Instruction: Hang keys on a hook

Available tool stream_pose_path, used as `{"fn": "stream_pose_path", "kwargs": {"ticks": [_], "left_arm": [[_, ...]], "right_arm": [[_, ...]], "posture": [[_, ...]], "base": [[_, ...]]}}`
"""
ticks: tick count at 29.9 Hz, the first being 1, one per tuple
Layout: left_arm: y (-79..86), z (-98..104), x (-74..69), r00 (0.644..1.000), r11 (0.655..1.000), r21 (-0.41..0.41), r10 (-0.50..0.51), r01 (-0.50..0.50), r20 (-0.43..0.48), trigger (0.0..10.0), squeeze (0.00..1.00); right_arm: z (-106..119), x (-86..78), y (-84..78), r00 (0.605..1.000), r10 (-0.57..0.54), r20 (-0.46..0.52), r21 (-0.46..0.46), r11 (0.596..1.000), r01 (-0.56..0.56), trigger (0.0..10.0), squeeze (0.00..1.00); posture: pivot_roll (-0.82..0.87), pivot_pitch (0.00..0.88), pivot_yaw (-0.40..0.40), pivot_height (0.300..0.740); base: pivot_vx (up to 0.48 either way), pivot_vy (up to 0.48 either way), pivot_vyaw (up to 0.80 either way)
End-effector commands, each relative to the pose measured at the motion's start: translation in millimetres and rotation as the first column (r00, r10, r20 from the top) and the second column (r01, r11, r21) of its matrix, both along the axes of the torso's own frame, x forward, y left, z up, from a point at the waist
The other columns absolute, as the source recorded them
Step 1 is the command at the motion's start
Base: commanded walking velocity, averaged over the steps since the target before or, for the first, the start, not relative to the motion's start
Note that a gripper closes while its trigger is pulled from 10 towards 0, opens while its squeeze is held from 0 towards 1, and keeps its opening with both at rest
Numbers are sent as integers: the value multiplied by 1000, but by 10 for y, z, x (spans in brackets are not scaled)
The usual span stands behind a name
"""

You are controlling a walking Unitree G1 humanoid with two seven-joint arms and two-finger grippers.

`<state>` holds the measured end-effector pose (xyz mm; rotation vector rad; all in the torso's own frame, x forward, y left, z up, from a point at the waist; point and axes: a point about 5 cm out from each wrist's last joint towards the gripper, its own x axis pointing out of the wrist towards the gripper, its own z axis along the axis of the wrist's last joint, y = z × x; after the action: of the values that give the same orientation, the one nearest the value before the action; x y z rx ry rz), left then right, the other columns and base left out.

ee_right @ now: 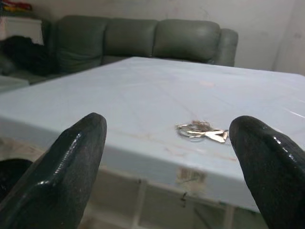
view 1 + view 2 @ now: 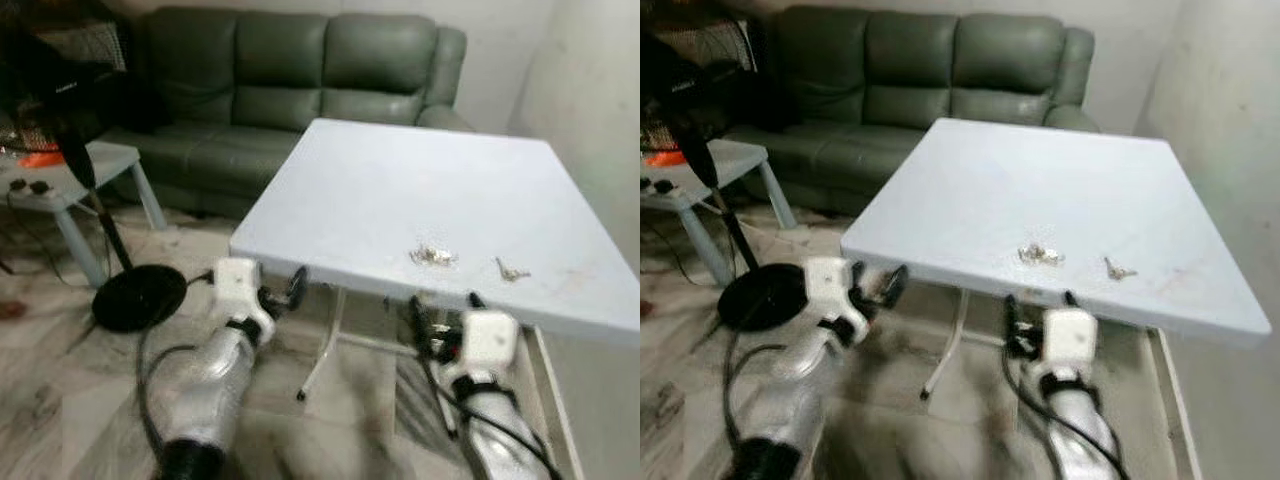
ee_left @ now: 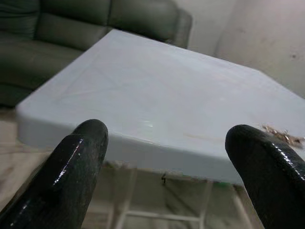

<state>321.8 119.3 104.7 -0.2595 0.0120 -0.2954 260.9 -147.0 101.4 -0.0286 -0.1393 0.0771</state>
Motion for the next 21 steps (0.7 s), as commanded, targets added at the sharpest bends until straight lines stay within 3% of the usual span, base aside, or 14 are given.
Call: {"fn": "stream_pose_path", "kwargs": {"ticks": [1, 16, 21], "left_arm": [[-121, 46, 9, 1000, 999, -13, -30, 30, 10, 10000, 0], [-124, 35, 4, 1000, 1000, -8, -28, 28, 5, 10000, 0], [-138, 43, 0, 999, 999, -12, -31, 31, 14, 10000, 0]], "right_arm": [[-3, -12, -102, 999, -33, -4, -8, 999, 33, 10000, 0], [-9, -16, -91, 999, -32, -10, -7, 999, 32, 10000, 0], [-16, -9, -92, 999, -38, -20, -8, 999, 38, 10000, 0]], "posture": [[-66, 0, -5, 740], [-67, 0, -5, 740], [-67, 0, -7, 740]], "base": [[405, 0, 0], [402, 0, 0], [0, 0, 0]]}}
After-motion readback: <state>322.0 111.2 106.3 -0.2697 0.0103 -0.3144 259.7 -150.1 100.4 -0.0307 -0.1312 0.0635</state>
